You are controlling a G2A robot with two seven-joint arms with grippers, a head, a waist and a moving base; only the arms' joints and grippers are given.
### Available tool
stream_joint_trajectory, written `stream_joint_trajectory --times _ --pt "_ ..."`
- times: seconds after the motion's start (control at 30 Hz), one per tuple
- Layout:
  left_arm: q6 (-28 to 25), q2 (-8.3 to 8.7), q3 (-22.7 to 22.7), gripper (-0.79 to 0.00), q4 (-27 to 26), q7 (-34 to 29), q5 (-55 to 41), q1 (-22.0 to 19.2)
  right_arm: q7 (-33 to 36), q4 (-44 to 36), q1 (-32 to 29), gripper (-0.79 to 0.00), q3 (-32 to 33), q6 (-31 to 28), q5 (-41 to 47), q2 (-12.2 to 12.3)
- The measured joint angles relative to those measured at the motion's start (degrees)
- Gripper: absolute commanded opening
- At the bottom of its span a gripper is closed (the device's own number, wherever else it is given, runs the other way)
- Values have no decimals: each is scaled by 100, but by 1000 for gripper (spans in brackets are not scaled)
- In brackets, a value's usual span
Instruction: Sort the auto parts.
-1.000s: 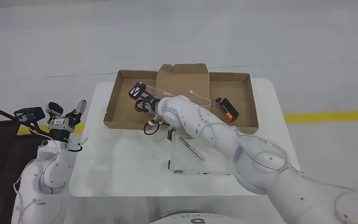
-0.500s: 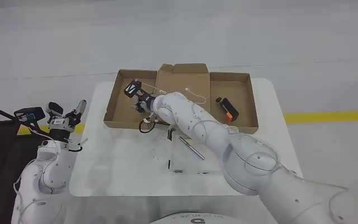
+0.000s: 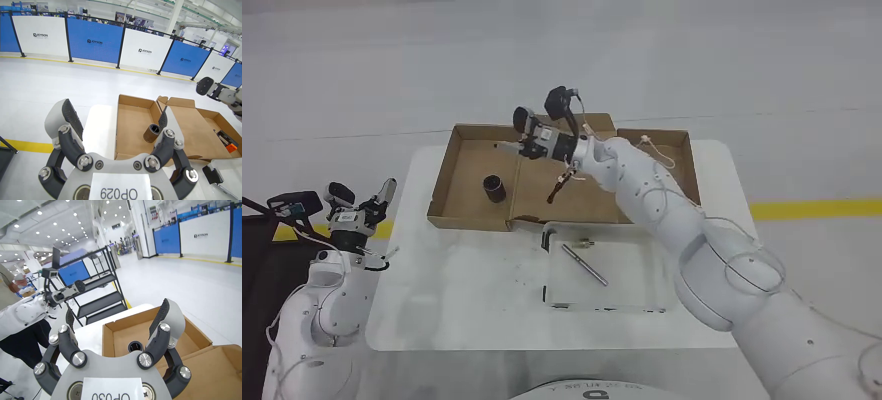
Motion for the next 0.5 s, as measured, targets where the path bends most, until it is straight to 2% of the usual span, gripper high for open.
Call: stream_joint_trajectory --times 0.17,0.27,0.4,0.5 --pt "0 0 0 0 0 0 0 0 -792 -1156 -717 0 401 27 -868 797" --pt "0 0 0 0 0 0 0 0 -867 -2153 -1344 0 876 27 -1374 1341" --pt "0 0 0 0 0 0 0 0 -456 -3794 -2495 0 1889 28 -1755 2033" --pt "0 0 0 0 0 0 0 0 252 -5127 -3509 0 2809 112 -1775 2450"
